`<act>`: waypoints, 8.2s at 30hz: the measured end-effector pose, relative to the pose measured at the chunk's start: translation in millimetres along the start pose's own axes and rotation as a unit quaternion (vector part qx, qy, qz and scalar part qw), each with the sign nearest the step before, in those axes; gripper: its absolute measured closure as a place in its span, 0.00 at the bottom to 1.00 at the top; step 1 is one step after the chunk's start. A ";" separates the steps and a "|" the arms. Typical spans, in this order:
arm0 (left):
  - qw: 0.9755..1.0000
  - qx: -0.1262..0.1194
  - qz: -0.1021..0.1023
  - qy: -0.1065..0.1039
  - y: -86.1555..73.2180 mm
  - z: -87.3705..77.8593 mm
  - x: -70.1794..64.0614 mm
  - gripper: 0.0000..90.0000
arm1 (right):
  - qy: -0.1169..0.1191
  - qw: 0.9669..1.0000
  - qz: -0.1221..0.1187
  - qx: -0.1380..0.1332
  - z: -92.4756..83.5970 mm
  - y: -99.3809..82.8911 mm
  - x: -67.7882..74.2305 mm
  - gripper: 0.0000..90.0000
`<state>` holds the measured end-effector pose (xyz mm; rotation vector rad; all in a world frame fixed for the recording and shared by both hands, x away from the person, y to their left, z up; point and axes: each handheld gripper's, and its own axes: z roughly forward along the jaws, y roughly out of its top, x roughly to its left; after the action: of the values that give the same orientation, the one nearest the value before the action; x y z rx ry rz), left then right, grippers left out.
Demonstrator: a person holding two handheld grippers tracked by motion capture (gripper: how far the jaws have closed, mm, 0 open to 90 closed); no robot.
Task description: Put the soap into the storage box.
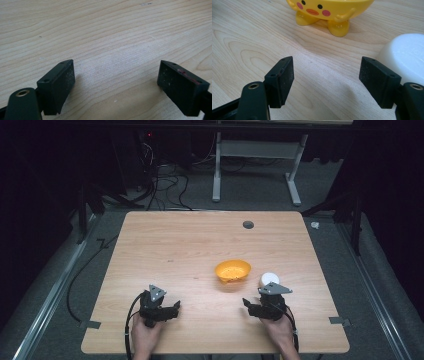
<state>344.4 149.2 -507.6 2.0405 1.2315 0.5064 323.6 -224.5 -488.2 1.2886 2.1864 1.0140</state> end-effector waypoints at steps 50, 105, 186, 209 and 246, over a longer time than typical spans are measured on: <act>1.000 0.000 0.000 0.001 0.0 0.0 0.0 0.17 | -0.050 0.997 0.061 -0.015 -41.9 -30.7 -32.9 0.31; 1.000 0.000 0.000 0.000 0.0 0.0 0.0 0.17 | -0.089 0.993 0.072 0.021 17.1 14.7 -64.2 0.19; 1.000 0.000 -0.001 0.000 -0.1 -0.2 0.2 0.17 | -0.021 0.999 0.018 -0.021 -16.4 34.9 -26.4 0.27; 1.000 0.000 -0.001 0.000 -0.1 -0.3 0.4 0.17 | 0.017 0.999 0.009 -0.034 -19.7 47.2 -13.0 0.27; 1.000 0.001 -0.001 0.001 -0.1 -0.3 0.6 0.17 | 0.048 0.998 -0.001 -0.042 -11.6 73.1 -0.6 0.27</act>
<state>344.4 149.9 -507.5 2.0398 1.2351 0.5065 358.4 -206.8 -425.3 1.2239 2.1893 1.1767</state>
